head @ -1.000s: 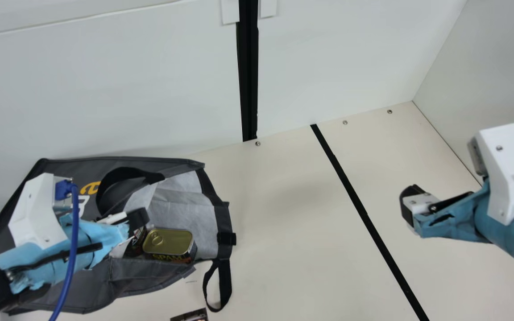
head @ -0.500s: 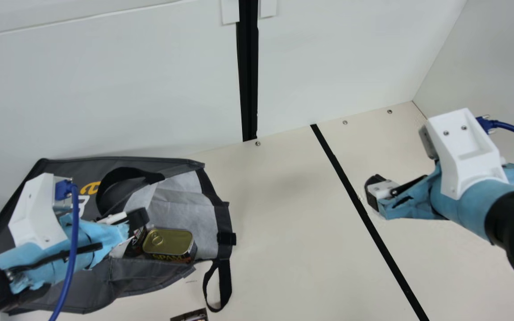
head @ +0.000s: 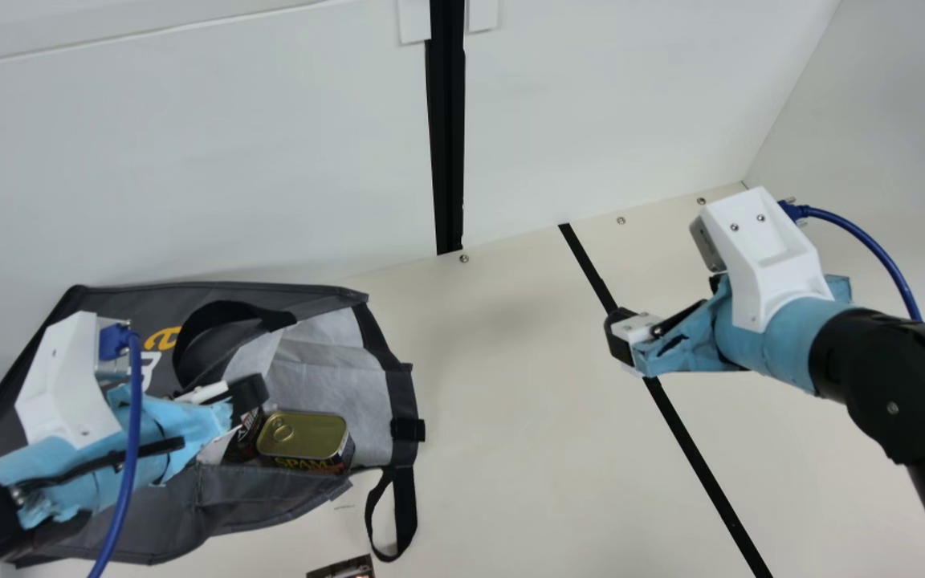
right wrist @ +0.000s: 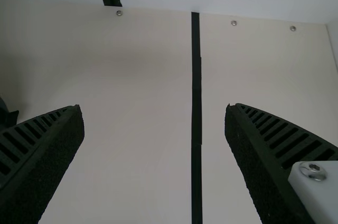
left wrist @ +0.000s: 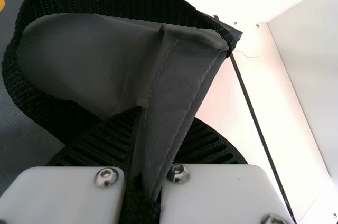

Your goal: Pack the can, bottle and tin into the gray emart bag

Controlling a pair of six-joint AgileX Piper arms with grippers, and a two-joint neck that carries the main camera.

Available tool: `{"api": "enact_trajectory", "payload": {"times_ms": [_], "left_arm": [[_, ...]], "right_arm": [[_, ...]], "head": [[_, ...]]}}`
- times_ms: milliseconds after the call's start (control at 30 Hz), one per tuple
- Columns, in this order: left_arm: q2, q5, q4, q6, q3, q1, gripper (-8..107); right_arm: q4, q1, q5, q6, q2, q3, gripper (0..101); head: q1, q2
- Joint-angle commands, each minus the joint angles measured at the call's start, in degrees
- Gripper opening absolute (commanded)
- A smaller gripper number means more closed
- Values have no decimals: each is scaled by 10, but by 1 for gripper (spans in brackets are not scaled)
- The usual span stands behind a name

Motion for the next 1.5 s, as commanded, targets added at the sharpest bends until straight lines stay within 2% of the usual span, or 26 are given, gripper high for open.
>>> {"api": "enact_trajectory", "payload": {"times_ms": [0, 367, 900, 1467], "left_arm": [[0, 0, 0, 0, 0, 0, 10], [0, 0, 0, 0, 0, 0, 10], [0, 0, 0, 0, 0, 0, 10], [0, 0, 0, 0, 0, 0, 10]], "right_arm": [[20, 0, -4, -14, 6, 2, 91], [97, 7, -37, -82, 43, 18, 91], [227, 22, -89, -203, 93, 62, 91], [340, 35, -99, -323, 156, 76, 91]], "head": [[-13, 0], [-13, 0], [-13, 0], [-13, 0]]}}
